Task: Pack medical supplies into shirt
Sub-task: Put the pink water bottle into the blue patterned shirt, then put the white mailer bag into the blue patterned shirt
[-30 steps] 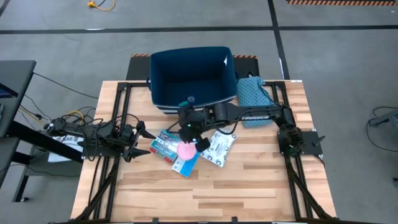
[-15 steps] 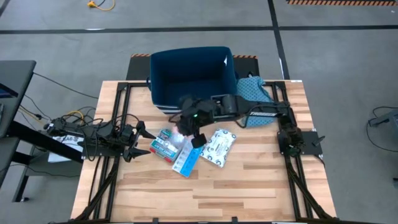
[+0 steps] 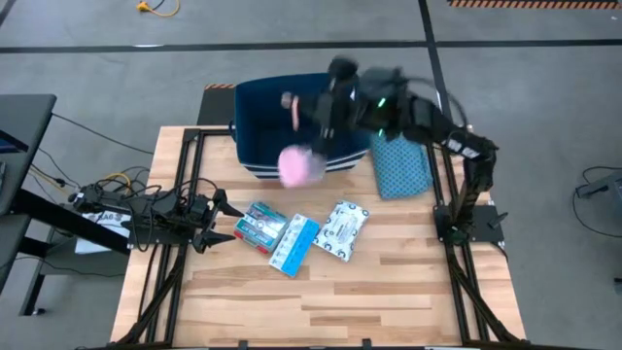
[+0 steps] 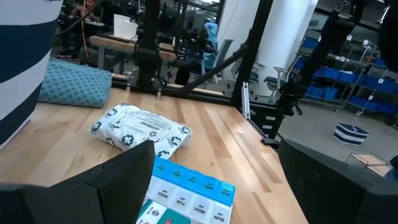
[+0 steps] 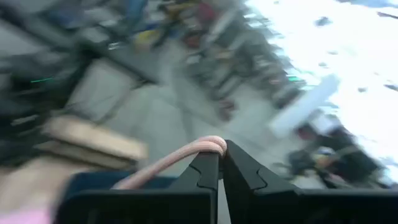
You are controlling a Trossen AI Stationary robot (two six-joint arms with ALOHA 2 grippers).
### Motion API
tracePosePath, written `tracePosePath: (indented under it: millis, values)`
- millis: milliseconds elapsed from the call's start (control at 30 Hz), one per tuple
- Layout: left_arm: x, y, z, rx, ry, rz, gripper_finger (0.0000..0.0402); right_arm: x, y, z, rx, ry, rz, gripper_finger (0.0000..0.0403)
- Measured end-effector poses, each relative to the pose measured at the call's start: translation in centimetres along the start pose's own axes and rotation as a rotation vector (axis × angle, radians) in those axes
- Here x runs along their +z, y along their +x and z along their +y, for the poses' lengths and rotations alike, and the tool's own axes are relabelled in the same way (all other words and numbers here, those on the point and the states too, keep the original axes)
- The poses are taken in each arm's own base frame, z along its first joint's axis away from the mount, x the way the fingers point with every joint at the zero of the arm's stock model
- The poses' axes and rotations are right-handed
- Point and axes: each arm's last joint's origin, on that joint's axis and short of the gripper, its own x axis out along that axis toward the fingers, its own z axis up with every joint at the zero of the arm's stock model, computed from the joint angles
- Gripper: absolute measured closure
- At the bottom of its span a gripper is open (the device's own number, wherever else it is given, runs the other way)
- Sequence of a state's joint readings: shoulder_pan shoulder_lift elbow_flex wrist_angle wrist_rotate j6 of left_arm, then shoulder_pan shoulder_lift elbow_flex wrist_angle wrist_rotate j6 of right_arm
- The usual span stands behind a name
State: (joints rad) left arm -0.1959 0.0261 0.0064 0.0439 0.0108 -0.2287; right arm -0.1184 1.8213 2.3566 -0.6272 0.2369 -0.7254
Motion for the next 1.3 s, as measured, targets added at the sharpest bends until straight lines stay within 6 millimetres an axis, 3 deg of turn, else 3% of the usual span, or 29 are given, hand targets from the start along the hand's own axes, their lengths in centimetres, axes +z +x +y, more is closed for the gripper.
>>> tracePosePath:
  millis: [167,333,567,733,933,1300]
  values:
    - [0.0,0.0,0.0,0.010,0.000,-0.002,0.0068,-2.4,0.2,-4.3,-0.158,0.022,0.018,0.0403]
    - [0.0,0.0,0.1,0.022,0.000,-0.004,0.0068,-6.3,3.0,-5.6,-0.075,0.115,0.042,0.0403]
    - [0.0,0.0,0.1,0.026,0.000,-0.005,0.0068,-10.8,8.4,-3.3,0.109,0.192,0.102,0.0403]
    - [0.0,0.0,0.1,0.026,0.000,-0.005,0.0068,-12.6,10.7,-0.5,0.221,0.218,0.194,0.0398]
    - [0.0,0.0,0.1,0.026,0.000,-0.005,0.0068,-13.9,11.8,1.7,0.213,0.186,0.362,0.0351]
    - [0.0,0.0,0.1,0.049,0.039,-0.009,0.0068,-13.2,10.5,2.2,0.271,0.176,0.417,0.0248]
